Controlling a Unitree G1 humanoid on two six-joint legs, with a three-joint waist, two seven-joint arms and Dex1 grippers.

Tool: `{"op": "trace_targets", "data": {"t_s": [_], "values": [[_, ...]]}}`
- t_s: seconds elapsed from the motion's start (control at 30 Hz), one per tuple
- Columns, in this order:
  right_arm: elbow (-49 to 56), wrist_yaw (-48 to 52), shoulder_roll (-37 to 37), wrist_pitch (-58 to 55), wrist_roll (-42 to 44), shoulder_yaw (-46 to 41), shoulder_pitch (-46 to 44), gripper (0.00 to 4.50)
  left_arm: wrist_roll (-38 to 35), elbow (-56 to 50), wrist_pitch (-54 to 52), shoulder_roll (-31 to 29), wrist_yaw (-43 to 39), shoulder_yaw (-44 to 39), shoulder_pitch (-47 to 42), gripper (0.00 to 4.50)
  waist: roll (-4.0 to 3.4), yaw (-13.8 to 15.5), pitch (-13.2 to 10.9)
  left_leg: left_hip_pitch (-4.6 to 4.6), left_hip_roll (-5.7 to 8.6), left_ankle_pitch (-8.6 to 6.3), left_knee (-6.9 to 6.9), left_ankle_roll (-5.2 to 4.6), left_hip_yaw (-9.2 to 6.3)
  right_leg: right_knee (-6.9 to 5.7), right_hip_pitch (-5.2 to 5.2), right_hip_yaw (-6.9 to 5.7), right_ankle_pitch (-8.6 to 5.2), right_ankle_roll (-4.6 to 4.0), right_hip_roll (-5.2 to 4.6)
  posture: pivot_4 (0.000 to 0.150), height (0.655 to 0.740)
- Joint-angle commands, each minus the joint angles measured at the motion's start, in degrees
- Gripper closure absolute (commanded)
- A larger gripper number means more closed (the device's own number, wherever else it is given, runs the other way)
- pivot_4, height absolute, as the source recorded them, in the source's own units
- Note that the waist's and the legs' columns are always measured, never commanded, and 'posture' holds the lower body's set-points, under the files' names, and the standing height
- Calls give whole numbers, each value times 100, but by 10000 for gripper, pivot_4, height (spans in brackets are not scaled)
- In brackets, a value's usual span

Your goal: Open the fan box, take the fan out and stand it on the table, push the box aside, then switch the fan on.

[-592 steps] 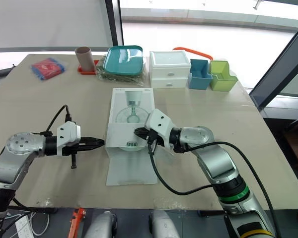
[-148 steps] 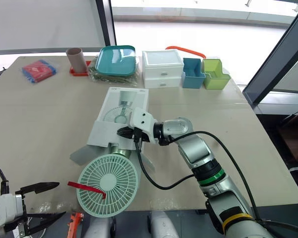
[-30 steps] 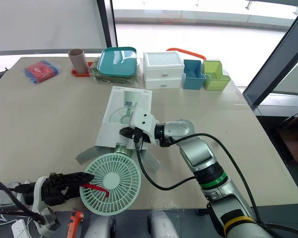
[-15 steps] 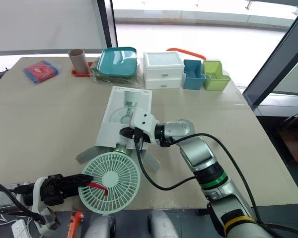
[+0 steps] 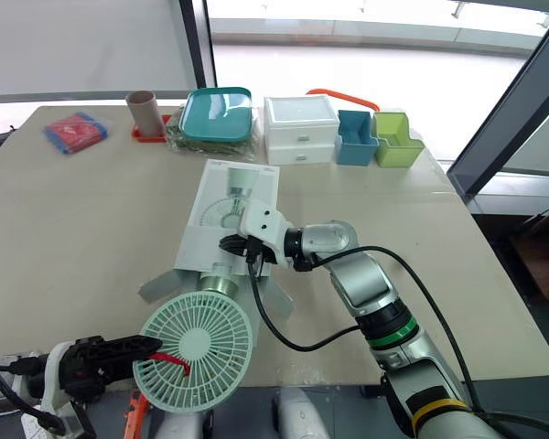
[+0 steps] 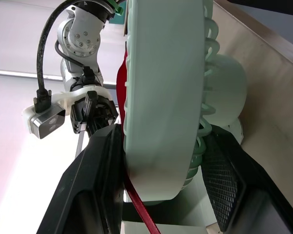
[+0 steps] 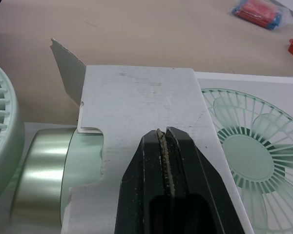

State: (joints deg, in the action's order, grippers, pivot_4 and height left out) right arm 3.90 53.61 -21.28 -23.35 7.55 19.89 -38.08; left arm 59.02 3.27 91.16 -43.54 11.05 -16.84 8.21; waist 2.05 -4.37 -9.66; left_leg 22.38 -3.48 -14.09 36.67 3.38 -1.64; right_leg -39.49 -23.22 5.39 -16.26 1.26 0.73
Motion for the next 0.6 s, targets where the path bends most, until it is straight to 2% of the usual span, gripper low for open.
{"op": "trace_targets", "data": {"t_s": [0.03, 0.33, 0.6], "values": [[-472, -369, 249, 51, -71, -213, -308, 45000, -440, -190, -157, -90, -105, -20, 43, 25280, 0, -5, 0, -1, -1, 0, 0, 0, 1, 0, 0, 1, 0, 0, 2, 1500, 7400], [-575, -374, 226, 131, -75, -263, -392, 45000, -1199, -214, -604, -298, -316, 147, -8, 25280, 0, 0, 0, 0, 6, 1, 4, 1, -1, -10, -2, -5, 0, 0, 1, 1500, 7400], [-631, -256, 185, 229, -107, -234, -414, 45000, -1840, -464, -656, -579, -663, 448, 650, 25280, -2, 0, -2, 3, -1, 1, 3, 0, -1, -11, -8, -15, 0, -1, -2, 1500, 7400]]}}
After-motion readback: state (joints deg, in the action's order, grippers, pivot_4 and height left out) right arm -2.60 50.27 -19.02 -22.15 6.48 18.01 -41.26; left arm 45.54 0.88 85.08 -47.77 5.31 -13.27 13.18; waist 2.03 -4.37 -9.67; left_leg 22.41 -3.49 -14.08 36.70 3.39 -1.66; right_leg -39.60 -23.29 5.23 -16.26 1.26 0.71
